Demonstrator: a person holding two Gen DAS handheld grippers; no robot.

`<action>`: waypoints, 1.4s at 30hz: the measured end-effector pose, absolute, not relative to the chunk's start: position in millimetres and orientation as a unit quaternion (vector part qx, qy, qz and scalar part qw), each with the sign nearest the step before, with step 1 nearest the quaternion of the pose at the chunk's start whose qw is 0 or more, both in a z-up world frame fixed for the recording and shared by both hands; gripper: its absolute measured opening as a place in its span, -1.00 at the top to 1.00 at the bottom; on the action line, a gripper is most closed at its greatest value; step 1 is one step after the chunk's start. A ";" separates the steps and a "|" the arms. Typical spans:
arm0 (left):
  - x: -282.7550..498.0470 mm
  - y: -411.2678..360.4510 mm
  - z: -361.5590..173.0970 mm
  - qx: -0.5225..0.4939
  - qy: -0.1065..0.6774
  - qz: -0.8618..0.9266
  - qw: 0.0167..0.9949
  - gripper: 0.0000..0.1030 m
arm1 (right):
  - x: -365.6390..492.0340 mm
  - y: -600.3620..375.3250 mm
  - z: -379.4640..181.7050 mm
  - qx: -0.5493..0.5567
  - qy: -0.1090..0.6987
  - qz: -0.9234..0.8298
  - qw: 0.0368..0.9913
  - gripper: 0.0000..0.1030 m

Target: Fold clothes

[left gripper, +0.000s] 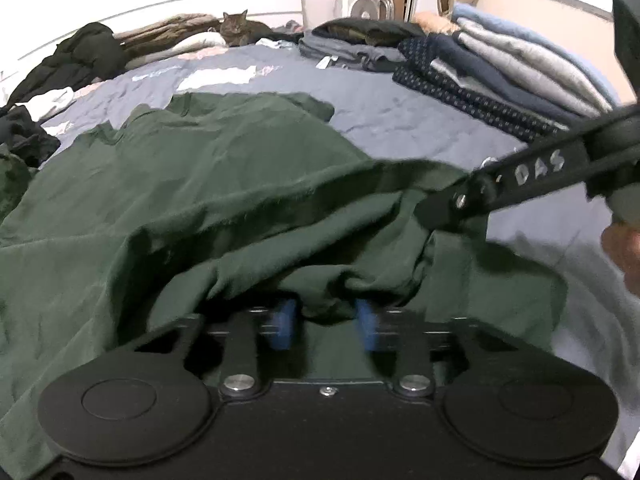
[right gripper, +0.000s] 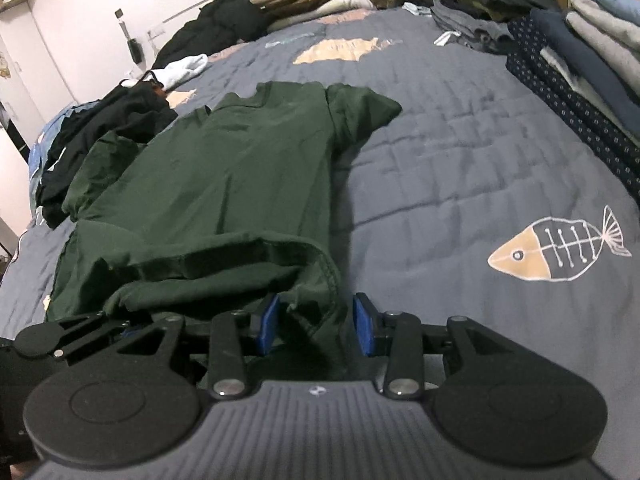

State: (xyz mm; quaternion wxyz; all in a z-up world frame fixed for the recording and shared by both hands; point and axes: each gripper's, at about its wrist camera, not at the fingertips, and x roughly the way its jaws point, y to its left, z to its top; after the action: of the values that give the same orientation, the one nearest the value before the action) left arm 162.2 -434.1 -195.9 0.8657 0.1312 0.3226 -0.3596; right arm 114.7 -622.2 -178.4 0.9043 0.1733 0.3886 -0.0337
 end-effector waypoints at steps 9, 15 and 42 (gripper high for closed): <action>145.5 -397.0 -147.6 0.069 0.278 -0.377 0.881 0.93 | 104.8 -641.1 -166.6 0.259 0.344 -0.018 0.902 0.79; 124.6 -364.8 -112.4 0.027 0.271 -0.394 0.878 0.95 | 97.1 -653.6 -155.0 0.335 0.297 0.025 0.894 0.79; 103.6 -356.3 -141.3 0.164 0.310 -0.320 0.880 0.80 | 95.8 -642.9 -153.7 0.145 0.348 -0.069 0.924 0.50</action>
State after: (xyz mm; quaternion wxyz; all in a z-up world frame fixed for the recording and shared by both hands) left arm 103.6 -356.3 -141.3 0.8802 0.1641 0.3100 -0.3198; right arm 95.8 -642.9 -153.7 0.9235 0.1445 0.3485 -0.0692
